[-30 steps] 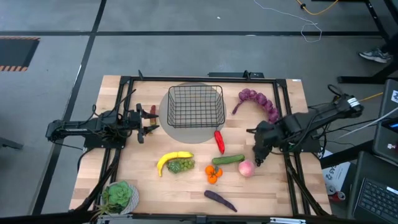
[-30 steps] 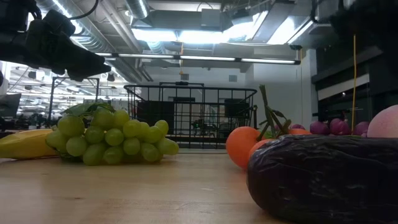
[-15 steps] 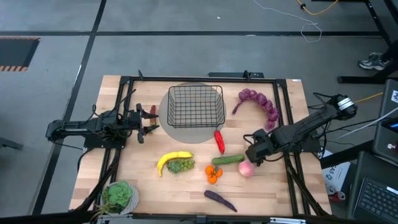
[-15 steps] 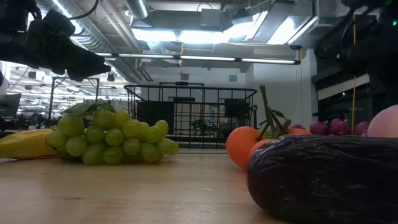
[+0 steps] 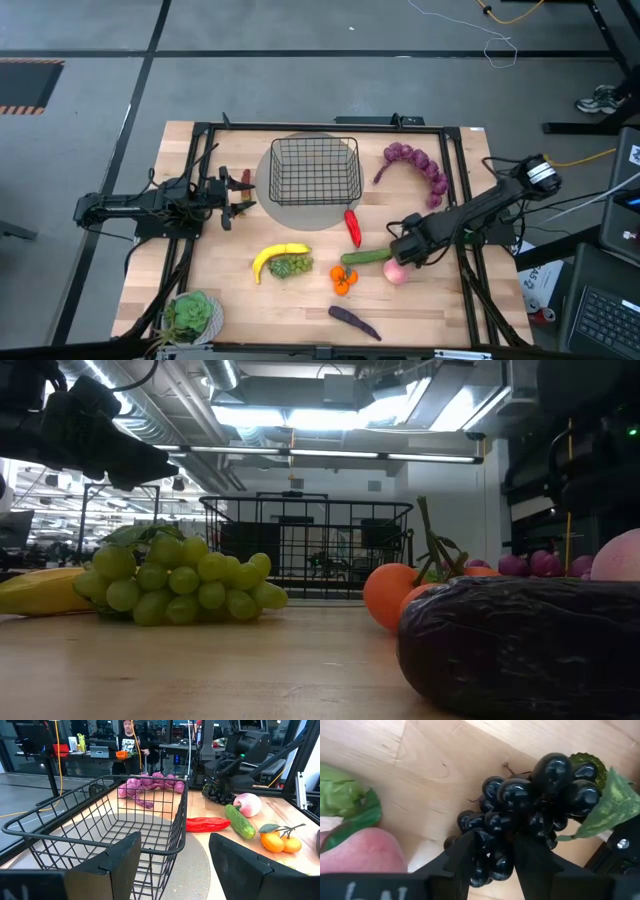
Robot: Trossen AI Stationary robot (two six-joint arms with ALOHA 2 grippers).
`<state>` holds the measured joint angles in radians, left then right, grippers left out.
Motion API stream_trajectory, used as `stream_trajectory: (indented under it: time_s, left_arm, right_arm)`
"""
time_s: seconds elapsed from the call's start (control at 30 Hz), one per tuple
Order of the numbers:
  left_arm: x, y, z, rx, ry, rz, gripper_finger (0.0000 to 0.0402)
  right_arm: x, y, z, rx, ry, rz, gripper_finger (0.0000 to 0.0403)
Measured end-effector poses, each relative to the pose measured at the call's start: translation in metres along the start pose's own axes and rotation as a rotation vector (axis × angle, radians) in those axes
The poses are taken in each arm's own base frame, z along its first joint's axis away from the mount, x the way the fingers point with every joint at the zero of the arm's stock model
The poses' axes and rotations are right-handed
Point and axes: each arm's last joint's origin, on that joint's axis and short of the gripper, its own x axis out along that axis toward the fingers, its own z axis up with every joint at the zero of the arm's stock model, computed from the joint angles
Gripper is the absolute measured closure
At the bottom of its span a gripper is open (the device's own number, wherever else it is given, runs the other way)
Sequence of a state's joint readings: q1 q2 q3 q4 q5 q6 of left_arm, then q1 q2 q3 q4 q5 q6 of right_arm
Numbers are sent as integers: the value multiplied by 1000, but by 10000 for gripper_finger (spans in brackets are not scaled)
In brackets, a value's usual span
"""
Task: Build produce basket
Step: Put the black grapes into the basket
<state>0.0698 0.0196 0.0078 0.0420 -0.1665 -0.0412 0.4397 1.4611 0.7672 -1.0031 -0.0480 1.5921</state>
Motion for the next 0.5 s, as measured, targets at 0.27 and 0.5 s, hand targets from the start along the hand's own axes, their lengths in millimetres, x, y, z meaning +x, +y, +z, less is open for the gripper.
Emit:
stream_trajectory:
  time_s: [0.27, 0.5]
  left_arm:
    - [0, 0, 0, 0, 0, 0, 172]
    - [0, 0, 0, 0, 0, 0, 172]
  right_arm:
    - [1, 2, 0, -36, -6, -16, 338]
    - [-14, 12, -3, -175, -89, 22, 388]
